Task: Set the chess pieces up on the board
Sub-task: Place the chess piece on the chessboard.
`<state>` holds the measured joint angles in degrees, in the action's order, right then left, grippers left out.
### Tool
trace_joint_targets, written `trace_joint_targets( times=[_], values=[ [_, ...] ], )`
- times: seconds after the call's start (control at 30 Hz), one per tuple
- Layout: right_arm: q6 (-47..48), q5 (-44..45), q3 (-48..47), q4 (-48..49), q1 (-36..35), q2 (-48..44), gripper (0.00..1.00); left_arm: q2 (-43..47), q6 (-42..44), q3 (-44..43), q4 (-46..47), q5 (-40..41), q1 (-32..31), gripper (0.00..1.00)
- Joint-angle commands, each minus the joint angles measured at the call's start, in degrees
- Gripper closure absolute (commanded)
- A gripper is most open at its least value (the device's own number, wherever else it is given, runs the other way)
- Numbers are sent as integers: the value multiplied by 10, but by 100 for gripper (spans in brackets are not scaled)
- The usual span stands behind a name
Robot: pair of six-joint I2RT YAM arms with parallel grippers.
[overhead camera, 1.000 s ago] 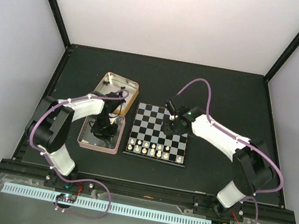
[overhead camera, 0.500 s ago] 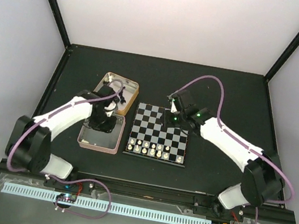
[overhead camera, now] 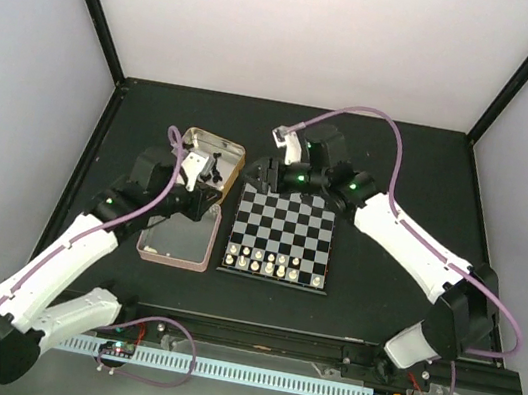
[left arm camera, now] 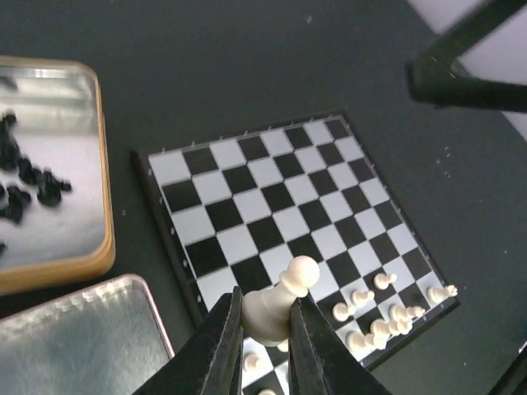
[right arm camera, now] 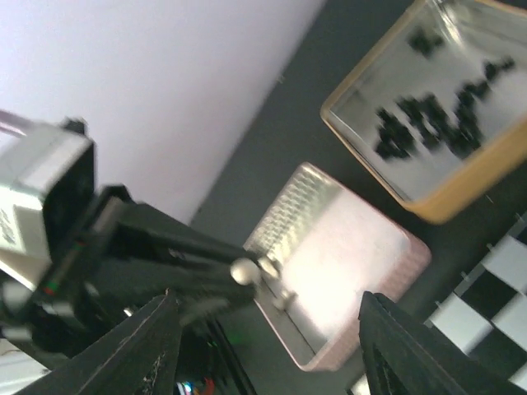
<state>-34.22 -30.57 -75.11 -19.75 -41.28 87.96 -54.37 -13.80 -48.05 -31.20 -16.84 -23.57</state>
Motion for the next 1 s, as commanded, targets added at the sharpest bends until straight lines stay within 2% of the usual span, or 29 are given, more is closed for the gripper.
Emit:
trace_joint_targets(
  times=[0.0, 0.2, 0.43, 0.7, 0.97],
  values=[
    [-25, -25, -56, 31, -21, 17, 40, 45, 51, 5, 78, -7, -7, 91],
    [-1, -10, -110, -24, -61, 54, 45, 81, 87, 0, 91, -10, -9, 91],
    [6, -10, -143, -43, -74, 74, 57, 103, 101, 5, 99, -27, -9, 91],
    [-16, -21, -142, -30, -82, 87, 73, 112, 104, 10, 108, -43, -9, 91],
    [-47, -13, -125, -4, -84, 84, 95, 130, 102, 21, 112, -47, -9, 87]
  ],
)
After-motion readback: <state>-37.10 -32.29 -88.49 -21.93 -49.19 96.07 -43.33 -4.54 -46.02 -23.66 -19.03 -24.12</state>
